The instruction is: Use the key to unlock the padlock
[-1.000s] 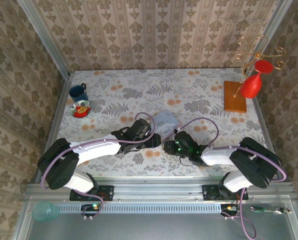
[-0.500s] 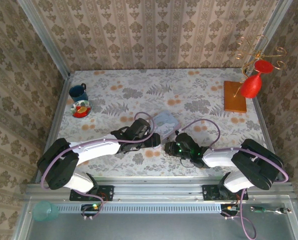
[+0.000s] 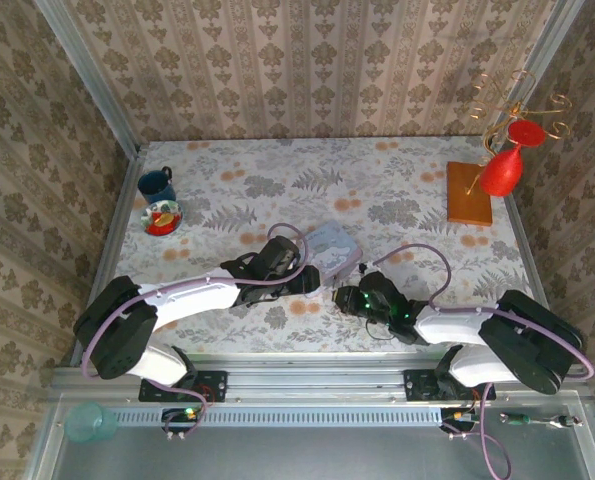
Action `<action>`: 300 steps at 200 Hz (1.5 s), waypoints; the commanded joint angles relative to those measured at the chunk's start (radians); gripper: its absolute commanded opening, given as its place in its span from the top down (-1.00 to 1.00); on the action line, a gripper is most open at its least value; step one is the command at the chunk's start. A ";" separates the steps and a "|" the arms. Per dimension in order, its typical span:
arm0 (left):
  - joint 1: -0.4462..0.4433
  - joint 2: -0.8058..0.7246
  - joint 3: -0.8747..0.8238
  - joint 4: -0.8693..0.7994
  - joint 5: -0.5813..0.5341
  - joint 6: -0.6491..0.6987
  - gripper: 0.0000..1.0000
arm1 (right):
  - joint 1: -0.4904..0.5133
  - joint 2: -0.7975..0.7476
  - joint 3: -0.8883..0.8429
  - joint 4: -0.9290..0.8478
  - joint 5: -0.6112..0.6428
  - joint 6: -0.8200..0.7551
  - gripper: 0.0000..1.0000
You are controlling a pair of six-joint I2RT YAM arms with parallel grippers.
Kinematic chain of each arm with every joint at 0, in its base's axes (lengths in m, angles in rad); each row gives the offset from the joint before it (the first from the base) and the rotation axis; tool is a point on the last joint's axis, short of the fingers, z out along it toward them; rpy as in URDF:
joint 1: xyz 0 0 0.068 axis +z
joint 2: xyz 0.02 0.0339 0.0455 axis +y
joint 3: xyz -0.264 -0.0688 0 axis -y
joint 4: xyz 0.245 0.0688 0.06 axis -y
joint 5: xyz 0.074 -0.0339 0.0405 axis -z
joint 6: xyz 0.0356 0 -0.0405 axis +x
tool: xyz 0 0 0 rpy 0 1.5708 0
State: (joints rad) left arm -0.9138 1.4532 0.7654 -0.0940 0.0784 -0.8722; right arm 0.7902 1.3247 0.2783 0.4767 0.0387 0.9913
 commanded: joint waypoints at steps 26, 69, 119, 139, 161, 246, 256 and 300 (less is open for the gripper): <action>-0.004 0.047 -0.020 -0.041 -0.022 -0.007 -0.22 | -0.007 0.002 0.030 0.030 0.036 0.063 1.00; -0.028 0.060 -0.023 -0.024 -0.026 -0.022 -0.22 | -0.022 0.032 -0.005 0.128 0.076 0.164 1.00; -0.035 0.082 -0.019 -0.009 -0.027 -0.021 -0.22 | -0.024 0.030 -0.012 0.165 0.164 0.316 1.00; -0.035 0.074 -0.020 -0.013 -0.036 -0.021 -0.22 | -0.032 0.012 -0.014 0.143 0.193 0.354 1.00; -0.034 0.074 -0.020 -0.021 -0.040 -0.019 -0.22 | -0.041 0.002 -0.007 0.126 0.198 0.383 1.00; -0.035 0.077 -0.023 -0.007 -0.034 -0.017 -0.22 | -0.080 0.028 0.017 0.042 0.163 0.530 1.00; -0.035 0.077 -0.023 -0.009 -0.034 -0.016 -0.22 | -0.090 0.036 0.001 0.074 0.156 0.546 1.00; -0.035 0.074 -0.026 0.000 -0.034 -0.021 -0.22 | -0.149 0.036 -0.001 0.032 0.054 0.559 1.00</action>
State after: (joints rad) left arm -0.9428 1.4994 0.7666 0.0048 0.0555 -0.8978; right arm 0.6765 1.3514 0.2756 0.5560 0.1001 1.5196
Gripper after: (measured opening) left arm 0.609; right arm 0.110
